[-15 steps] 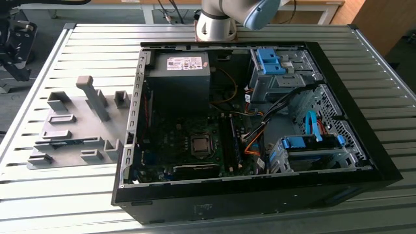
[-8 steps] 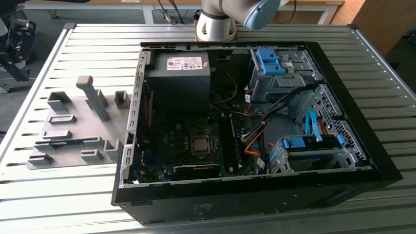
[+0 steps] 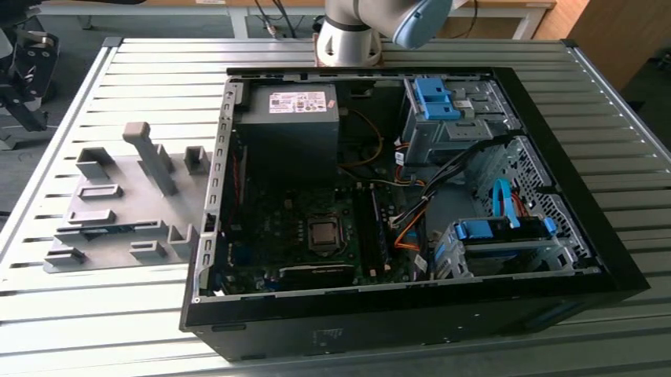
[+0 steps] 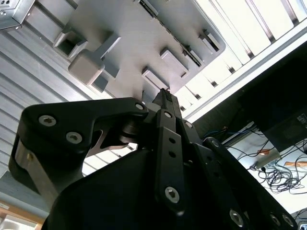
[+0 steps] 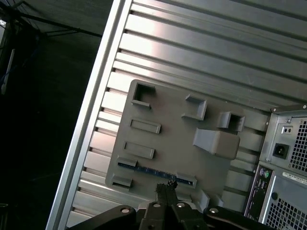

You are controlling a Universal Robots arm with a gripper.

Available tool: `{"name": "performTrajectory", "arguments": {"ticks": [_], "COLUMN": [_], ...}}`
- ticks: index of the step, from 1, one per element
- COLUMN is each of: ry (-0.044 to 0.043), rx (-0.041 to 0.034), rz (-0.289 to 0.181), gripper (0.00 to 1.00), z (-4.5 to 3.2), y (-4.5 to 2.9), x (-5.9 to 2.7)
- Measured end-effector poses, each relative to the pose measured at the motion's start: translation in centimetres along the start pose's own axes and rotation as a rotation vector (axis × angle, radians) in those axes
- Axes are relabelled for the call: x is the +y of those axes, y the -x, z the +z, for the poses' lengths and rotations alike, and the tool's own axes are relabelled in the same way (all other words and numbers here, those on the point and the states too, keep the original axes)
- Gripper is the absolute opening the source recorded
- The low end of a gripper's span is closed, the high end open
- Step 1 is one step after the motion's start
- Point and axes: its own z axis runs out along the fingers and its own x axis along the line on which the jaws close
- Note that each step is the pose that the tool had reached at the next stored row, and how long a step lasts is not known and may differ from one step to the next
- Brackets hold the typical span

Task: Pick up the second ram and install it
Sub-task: 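Pick up the second ram and move it above second insertion slot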

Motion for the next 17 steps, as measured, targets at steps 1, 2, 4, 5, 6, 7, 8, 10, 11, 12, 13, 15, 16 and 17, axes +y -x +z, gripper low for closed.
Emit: {"name": "performTrajectory", "arguments": {"ticks": [1,2,4,5,6,7,8,10,11,12,13,15,16,17], "ry": [0.0,0.0,-0.0001,-0.0002,-0.0003,-0.0004,-0.0006,-0.0009,-0.0011,-0.0013,-0.0015,-0.0021,-0.0025,-0.0028], "rx": [0.0,0.0,0.0003,0.0007,0.0012,0.0018,0.0026,0.004,0.0047,0.0055,0.0063,0.0078,0.0085,0.0093], "rz": [0.0,-0.001,-0.007,-0.017,-0.03,-0.045,-0.062,-0.097,-0.115,-0.133,-0.15,-0.184,-0.201,-0.218], "gripper": [0.11,0.11,0.11,0.11,0.11,0.11,0.11,0.11,0.11,0.11,0.11,0.11,0.11,0.11], "z": [0.0,0.0,0.0,0.0,0.0,0.01,0.01,0.02,0.02,0.02,0.02,0.03,0.03,0.04], "y": [0.0,0.0,0.0,0.0,0.0,0.0,0.0,0.0,0.0,0.0,0.0,0.0,0.0,0.0], "x": [0.0,0.0,0.0,0.0,0.0,0.0,0.0,0.0,0.0,0.0,0.0,0.0,-0.01,-0.01]}}
